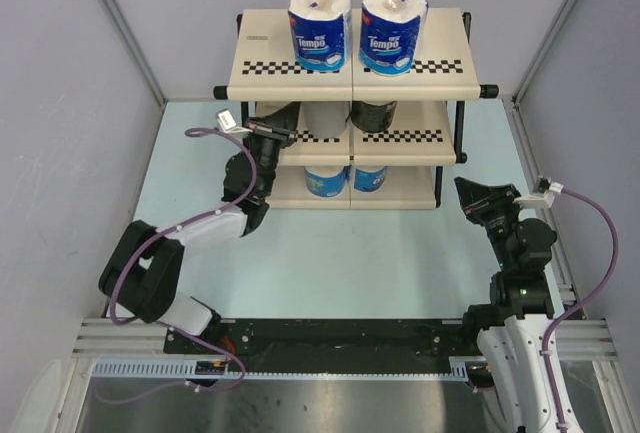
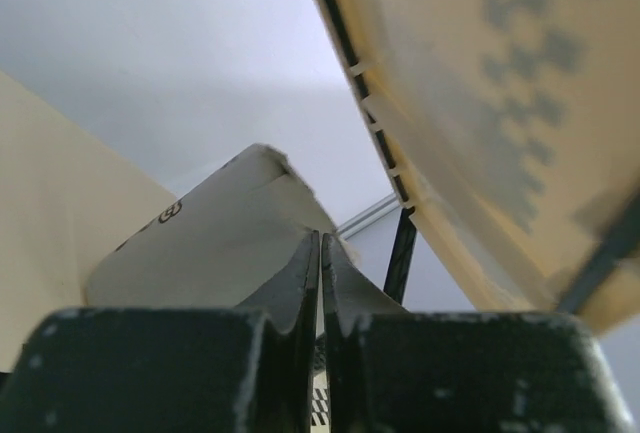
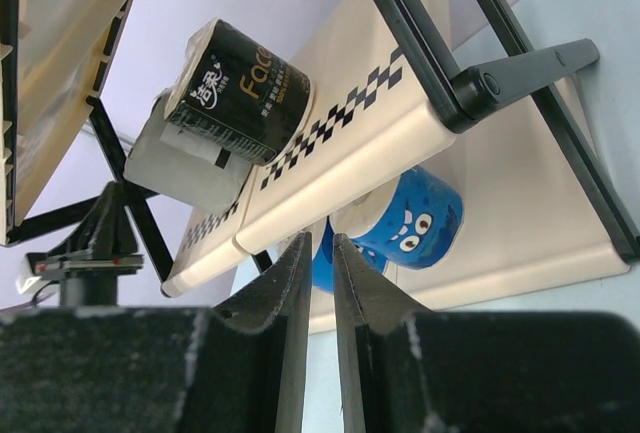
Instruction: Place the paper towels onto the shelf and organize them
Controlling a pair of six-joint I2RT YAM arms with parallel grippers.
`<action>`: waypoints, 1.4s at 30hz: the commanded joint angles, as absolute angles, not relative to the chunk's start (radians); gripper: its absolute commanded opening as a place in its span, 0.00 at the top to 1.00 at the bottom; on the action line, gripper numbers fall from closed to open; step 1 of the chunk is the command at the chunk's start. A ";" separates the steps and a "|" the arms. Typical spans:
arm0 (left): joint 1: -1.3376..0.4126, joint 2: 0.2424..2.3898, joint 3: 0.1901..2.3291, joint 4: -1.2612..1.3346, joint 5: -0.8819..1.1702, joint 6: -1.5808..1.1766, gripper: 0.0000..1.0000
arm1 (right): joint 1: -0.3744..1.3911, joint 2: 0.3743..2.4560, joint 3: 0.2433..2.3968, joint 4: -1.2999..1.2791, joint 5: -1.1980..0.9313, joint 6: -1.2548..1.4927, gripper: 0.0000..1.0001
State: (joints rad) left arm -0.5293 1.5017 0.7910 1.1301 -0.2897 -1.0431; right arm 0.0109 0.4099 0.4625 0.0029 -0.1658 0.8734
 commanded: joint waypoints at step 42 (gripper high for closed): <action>-0.517 0.514 0.779 -0.577 -0.508 -0.644 0.00 | -0.026 0.466 0.842 -0.637 0.028 0.472 0.00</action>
